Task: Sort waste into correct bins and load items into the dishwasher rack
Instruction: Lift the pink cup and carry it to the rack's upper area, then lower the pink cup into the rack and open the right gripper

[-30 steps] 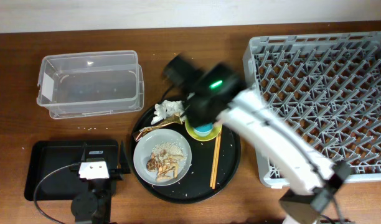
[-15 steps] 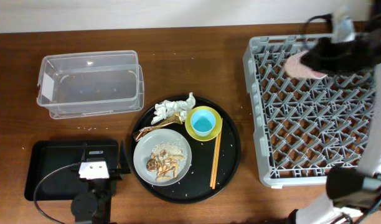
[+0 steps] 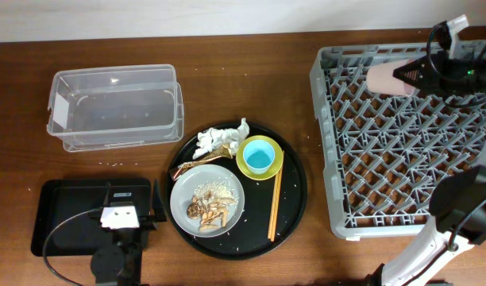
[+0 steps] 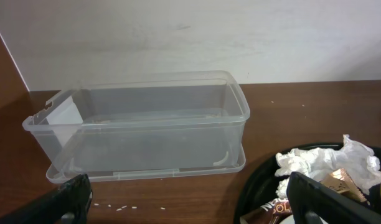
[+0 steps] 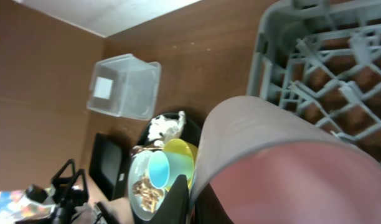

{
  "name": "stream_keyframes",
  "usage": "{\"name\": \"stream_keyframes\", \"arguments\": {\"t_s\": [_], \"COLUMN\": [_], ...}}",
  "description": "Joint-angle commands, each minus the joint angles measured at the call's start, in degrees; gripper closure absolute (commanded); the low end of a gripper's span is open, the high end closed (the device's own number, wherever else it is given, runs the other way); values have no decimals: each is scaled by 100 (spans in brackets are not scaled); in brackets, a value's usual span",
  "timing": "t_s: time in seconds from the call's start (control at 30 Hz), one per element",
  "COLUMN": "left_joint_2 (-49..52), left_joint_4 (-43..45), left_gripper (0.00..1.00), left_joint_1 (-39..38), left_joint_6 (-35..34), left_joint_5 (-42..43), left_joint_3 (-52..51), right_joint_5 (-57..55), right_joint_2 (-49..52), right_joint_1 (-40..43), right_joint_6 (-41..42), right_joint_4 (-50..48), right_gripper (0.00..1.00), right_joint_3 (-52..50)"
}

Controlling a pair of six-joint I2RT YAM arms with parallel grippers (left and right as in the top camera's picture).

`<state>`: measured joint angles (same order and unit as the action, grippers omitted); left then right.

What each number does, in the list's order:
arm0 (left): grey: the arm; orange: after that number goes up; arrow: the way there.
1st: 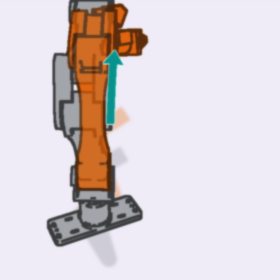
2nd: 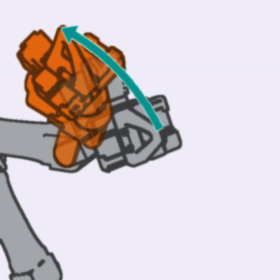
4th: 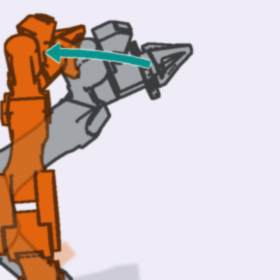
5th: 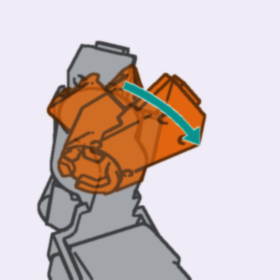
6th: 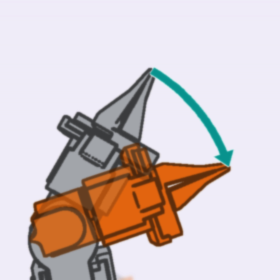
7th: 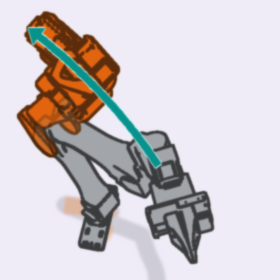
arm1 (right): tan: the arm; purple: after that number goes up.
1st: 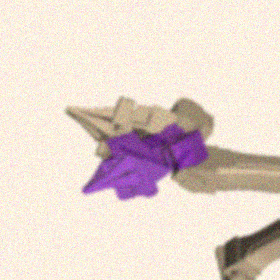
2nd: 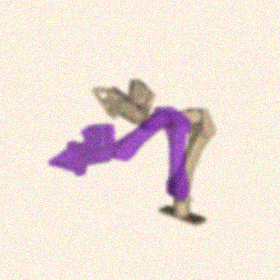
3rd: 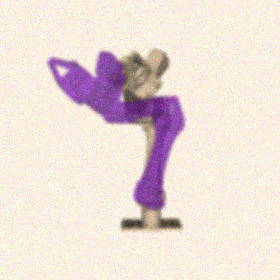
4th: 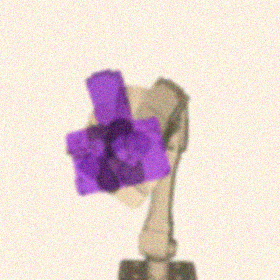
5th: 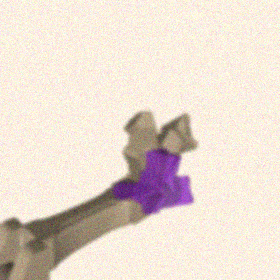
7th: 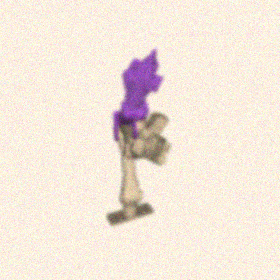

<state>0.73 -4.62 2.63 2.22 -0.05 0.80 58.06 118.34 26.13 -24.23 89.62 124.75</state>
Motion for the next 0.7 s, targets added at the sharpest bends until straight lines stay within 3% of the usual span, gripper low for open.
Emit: {"name": "stream_keyframes", "arguments": {"t_s": [0.0,0.67], "left_joint_2": [-37,-37], "left_joint_4": [-13,-13], "left_gripper": [1,1], "left_joint_1": [-24,-24], "left_joint_6": [90,90], "left_joint_5": [-20,-20], "left_joint_3": [-31,-31], "right_joint_5": [879,1541], "right_joint_2": [302,516], "right_joint_1": [57,354], "right_joint_6": [-581,-579], "right_joint_4": [-55,-2159], "right_gripper": [96,96], "right_joint_3": [-302,-2684]}}
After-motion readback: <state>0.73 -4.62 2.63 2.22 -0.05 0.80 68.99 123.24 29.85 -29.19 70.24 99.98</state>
